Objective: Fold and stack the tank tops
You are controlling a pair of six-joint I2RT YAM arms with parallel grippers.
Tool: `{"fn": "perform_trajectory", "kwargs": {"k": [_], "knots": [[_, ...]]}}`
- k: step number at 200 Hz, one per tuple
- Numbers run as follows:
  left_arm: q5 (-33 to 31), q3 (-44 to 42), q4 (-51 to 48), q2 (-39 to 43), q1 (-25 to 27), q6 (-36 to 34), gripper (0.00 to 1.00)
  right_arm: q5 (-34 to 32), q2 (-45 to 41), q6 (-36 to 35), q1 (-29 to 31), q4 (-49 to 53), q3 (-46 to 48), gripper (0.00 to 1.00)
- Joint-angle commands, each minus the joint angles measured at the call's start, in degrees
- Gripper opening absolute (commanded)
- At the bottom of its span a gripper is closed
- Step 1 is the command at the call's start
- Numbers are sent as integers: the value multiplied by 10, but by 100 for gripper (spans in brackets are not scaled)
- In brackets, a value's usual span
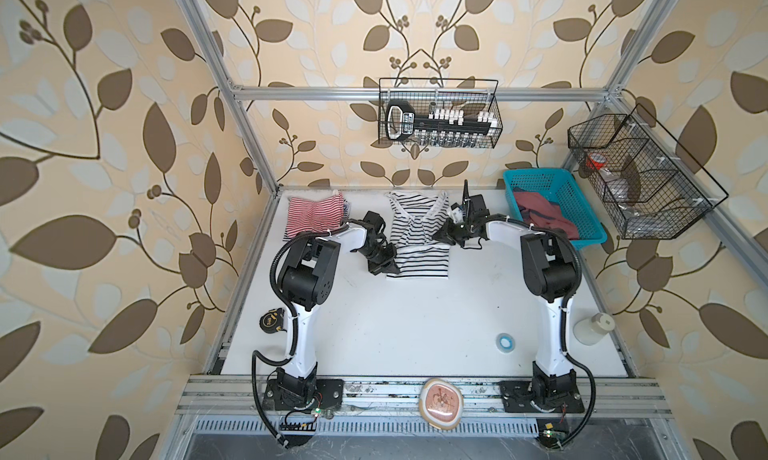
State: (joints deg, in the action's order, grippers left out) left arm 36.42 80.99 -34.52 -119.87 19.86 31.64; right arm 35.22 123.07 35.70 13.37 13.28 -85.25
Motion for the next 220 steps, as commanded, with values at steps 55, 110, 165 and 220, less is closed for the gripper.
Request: {"fn": "perform_trajectory", "kwargs": {"k": [55, 110, 165, 220], "knots": [[-34, -46, -33, 27, 25, -7, 0, -46, -106, -59, 79, -1, 169, 12], [-43, -89, -31, 67, 25, -8, 0, -75, -87, -91, 84, 35, 207, 9], [-50, -147, -32, 125, 25, -6, 0, -103, -131, -115, 110, 81, 283, 4], [-65, -155, -60, 200, 26, -3, 0, -90, -246, -81, 134, 60, 339, 18]]}}
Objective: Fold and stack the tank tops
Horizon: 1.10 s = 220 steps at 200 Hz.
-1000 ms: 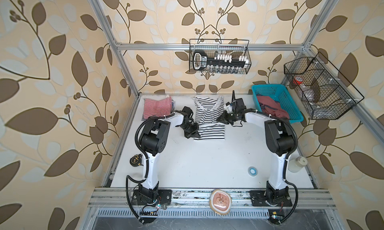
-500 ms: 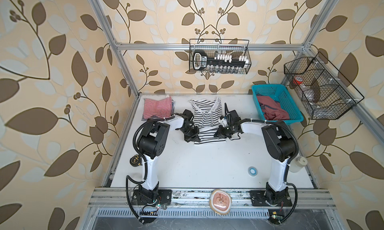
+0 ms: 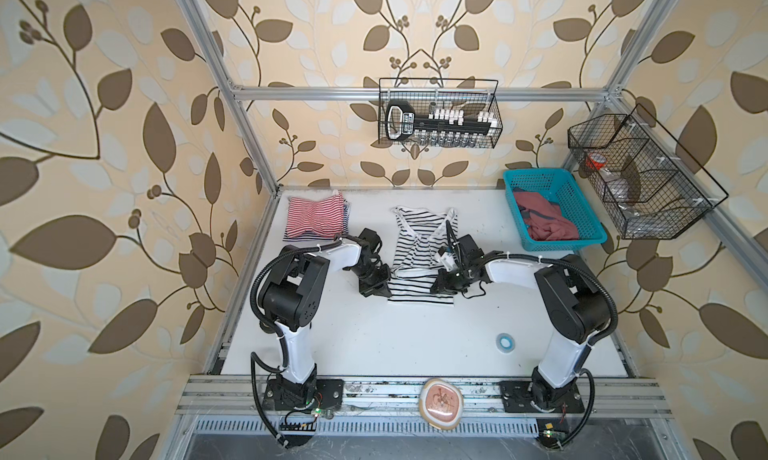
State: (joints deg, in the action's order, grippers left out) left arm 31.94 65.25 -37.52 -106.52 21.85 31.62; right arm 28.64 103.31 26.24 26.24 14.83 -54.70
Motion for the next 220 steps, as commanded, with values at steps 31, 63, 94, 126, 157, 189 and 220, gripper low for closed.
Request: {"fn": "perform_trajectory", "kwargs": {"k": [31, 63, 94, 126, 157, 189, 220], "knots": [[-38, -16, -50, 120, 6, -1, 19, -56, -174, 31, 5, 73, 55, 38], [-19, -69, -27, 138, 7, 12, 33, -96, -252, 35, 1, 127, 101, 45], [1, -108, 13, 140, 18, 28, 41, -76, -279, 59, -12, 105, 172, 46], [22, -121, 70, 125, 26, 52, 45, -69, -284, 76, -19, 66, 207, 49], [29, -125, 109, 103, 30, 69, 46, -51, -278, 94, -34, 17, 230, 51], [38, -135, 131, 83, 32, 80, 47, -36, -256, 107, -38, -24, 243, 52], [47, -144, 156, 71, 35, 94, 47, -23, -233, 123, -38, -59, 250, 52]]}}
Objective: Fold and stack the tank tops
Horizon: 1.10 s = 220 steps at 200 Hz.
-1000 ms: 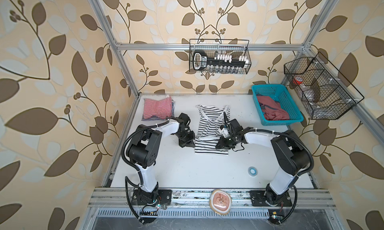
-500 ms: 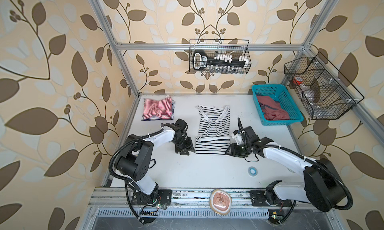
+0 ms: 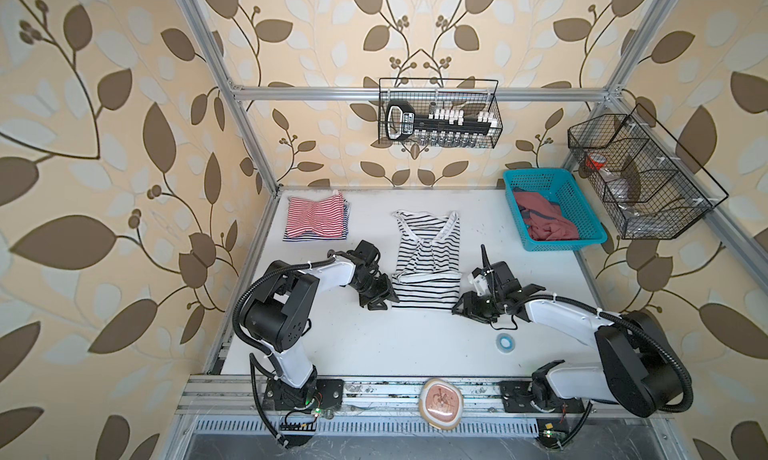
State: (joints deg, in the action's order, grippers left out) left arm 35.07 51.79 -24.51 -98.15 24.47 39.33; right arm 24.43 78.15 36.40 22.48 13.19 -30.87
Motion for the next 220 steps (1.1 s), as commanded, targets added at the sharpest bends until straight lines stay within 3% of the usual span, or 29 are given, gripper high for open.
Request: {"fn": "perform_trajectory", "kwargs": {"k": [1, 29, 58, 115, 162, 220], "knots": [[16, -9, 27, -13, 8, 17, 47, 19, 19, 21, -1, -44, 12, 52], [19, -13, 37, -27, 10, 22, 47, 24, 38, 29, -1, -66, 17, 51], [27, -14, 50, -40, 13, 29, 41, 32, 52, 37, 1, -81, 20, 44], [27, -13, 36, -31, 20, 26, 0, 32, 43, 41, 4, -80, 18, 0], [9, -21, -32, 34, 37, 7, 0, -5, -42, 37, 40, -12, 25, 0], [-21, -73, -74, 209, 86, 53, 0, -78, -264, 117, 138, 105, 53, 0]]}}
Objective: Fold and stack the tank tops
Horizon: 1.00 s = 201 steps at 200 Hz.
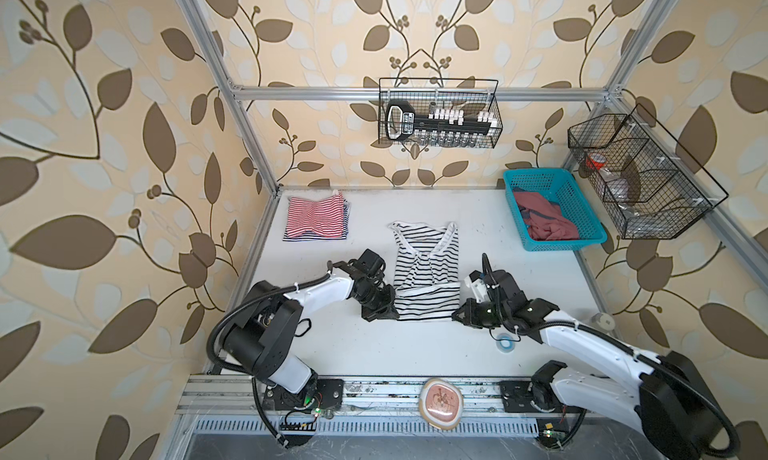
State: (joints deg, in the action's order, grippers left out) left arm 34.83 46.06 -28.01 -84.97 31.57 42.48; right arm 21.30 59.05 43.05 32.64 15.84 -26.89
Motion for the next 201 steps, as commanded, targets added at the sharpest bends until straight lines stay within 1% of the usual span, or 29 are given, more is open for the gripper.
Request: {"fn": "perform_trajectory", "kwargs": {"k": [1, 23, 50, 71, 91, 102, 122, 139, 156, 181, 201], "knots": [[-19, -16, -39, 81, 16, 23, 0, -48, -77, 52, 39, 81, 14, 0], [-31, -19, -58, 140, 30, 34, 0, -64, -139, 85, 81, 117, 13, 0], [-39, -8, -76, 191, 40, 45, 0, -85, -183, 114, 130, 149, 1, 0], [-57, 15, -101, 207, 41, 39, 0, -100, -201, 117, 136, 164, -20, 0], [-77, 43, -114, 214, 41, 37, 0, -118, -199, 106, 133, 180, -52, 0], [-86, 60, -114, 212, 40, 35, 0, -121, -188, 94, 126, 186, -71, 0], [-94, 95, -111, 191, 40, 28, 0, -107, -163, 69, 100, 189, -96, 0], [-94, 130, -118, 160, 39, 9, 0, -90, -145, 47, 63, 188, -112, 0], [-94, 165, -123, 129, 34, -8, 0, -59, -129, 25, 22, 177, -122, 0], [-86, 215, -133, 77, 11, -37, 0, -20, -100, -2, -25, 168, -135, 0], [-68, 234, -132, 40, -16, -52, 0, 14, -71, -20, -59, 150, -138, 0]]}}
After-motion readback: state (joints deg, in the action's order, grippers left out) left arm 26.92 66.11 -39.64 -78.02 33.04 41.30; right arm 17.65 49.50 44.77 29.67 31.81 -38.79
